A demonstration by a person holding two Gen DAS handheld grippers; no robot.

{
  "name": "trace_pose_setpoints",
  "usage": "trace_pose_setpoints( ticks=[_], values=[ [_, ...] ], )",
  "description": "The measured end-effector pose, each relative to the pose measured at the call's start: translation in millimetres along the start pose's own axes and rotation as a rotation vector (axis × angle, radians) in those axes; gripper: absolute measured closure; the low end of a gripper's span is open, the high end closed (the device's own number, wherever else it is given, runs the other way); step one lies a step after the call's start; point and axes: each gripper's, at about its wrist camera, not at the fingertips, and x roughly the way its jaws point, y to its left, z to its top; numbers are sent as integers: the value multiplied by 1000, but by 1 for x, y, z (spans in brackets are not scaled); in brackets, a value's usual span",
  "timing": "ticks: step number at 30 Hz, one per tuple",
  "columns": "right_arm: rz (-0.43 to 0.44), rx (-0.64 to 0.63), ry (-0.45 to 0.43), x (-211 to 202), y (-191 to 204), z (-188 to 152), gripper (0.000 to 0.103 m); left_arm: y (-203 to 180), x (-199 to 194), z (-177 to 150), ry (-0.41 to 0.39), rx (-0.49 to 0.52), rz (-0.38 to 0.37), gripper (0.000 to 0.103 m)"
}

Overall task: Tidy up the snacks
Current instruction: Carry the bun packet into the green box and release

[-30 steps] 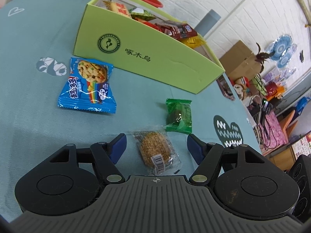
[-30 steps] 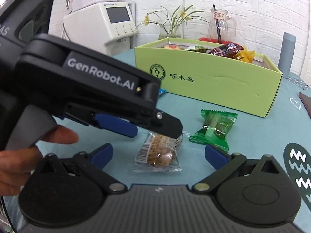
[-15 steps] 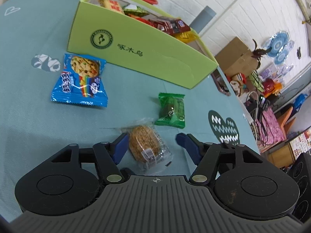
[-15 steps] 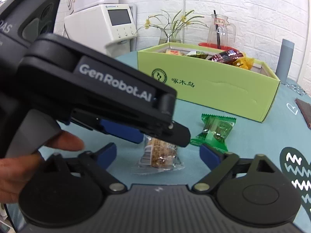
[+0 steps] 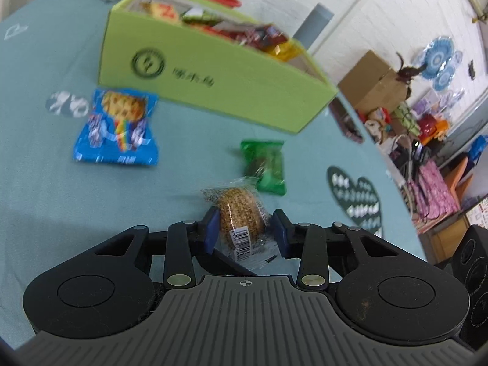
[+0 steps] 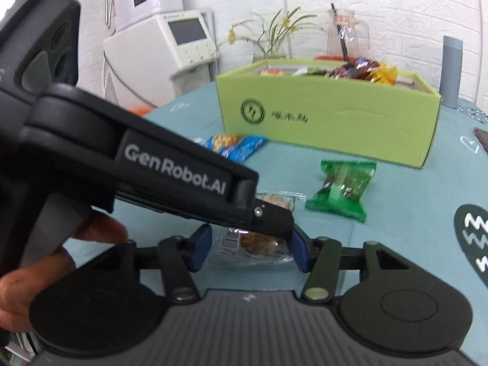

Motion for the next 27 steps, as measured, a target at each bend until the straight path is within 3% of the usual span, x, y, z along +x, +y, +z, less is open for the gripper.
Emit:
trace_pose_setpoints(
  ticks=[7, 13, 22, 25, 27],
  values=[
    [-22, -90, -166, 9, -23, 77, 45, -29, -13, 82, -152, 100, -19, 87],
    [-18, -100, -190, 66, -52, 140, 45, -17, 18, 160, -205, 104, 22, 87],
    [-14, -106, -138, 117, -66, 144, 44, 13, 62, 175, -185, 109, 78, 85],
    [-28, -129, -143, 123, -65, 147, 39, 10, 60, 173, -206, 138, 109, 81],
    [-41, -141, -179, 105, -62, 148, 34, 5, 44, 170, -249, 147, 90, 78]
  ],
)
